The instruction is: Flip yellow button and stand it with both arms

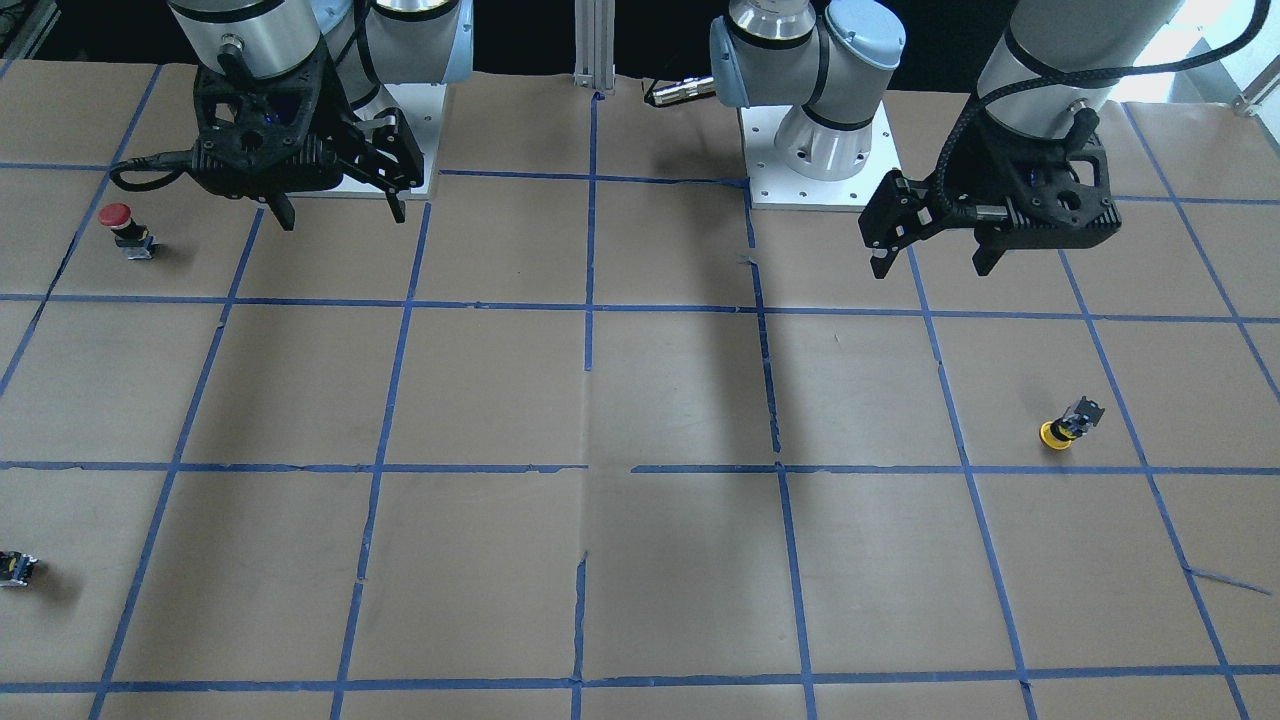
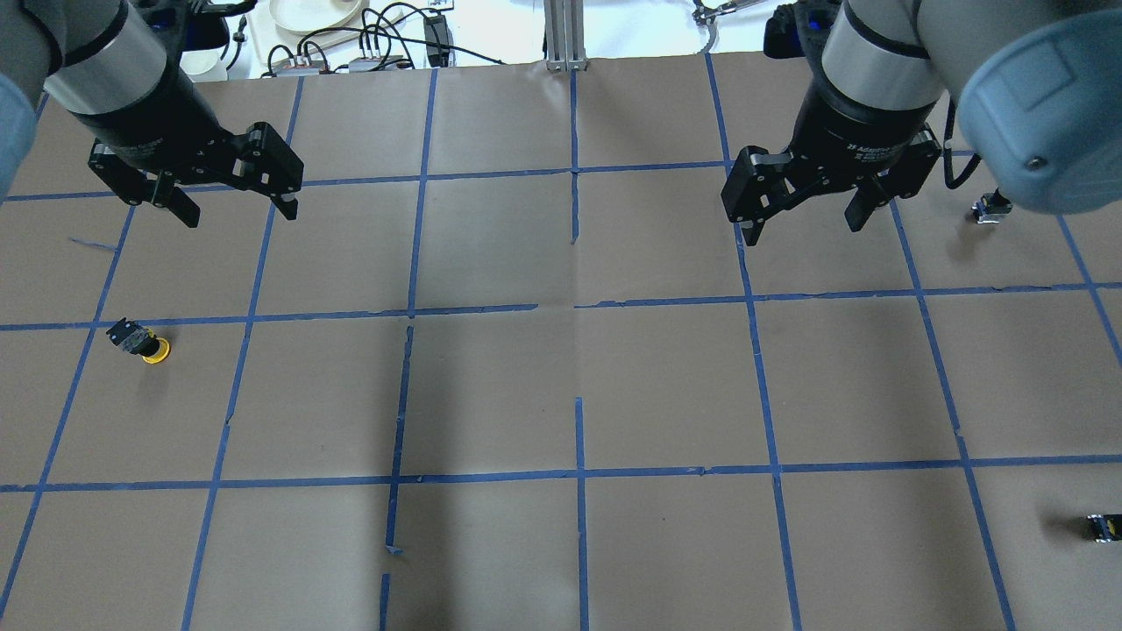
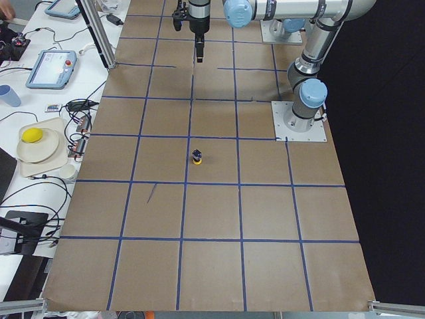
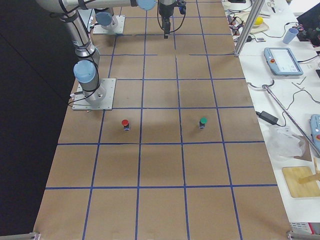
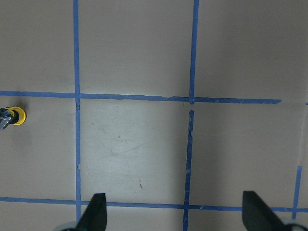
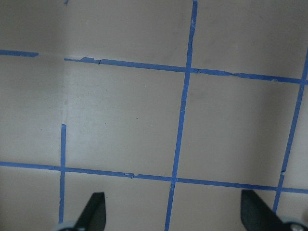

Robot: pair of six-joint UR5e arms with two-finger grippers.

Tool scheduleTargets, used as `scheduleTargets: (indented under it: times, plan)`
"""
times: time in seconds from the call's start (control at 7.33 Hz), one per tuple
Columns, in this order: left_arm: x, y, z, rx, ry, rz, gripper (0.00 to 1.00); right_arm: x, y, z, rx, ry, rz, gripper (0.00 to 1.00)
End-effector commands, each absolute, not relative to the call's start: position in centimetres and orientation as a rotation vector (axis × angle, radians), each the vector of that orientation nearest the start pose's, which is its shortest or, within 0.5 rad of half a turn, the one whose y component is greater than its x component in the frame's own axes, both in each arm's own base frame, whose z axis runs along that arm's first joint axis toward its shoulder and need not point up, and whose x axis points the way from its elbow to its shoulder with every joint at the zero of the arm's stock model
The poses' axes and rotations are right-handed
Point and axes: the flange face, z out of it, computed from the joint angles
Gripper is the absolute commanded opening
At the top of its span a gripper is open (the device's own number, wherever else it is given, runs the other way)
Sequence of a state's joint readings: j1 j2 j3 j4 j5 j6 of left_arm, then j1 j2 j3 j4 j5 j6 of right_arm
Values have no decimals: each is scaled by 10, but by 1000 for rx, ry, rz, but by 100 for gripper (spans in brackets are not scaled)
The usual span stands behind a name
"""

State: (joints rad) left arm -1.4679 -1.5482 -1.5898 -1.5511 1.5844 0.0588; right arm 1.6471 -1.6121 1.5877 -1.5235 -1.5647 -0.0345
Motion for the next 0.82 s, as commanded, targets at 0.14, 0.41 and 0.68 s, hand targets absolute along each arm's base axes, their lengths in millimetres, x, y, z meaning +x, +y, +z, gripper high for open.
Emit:
scheduleTargets:
  times: [0.14,0.41,0.68]
  plan:
    - [-83,-493,488,-65,3126,-27,100,169,-461,495,-171,3131,34,100]
    - [-83,-493,491,-70,3125,-34,100,170,-460,495,-170,3130,34,100]
    - [-80,-494,494,-79,3127,-42,100,170,-460,495,-168,3131,36,100]
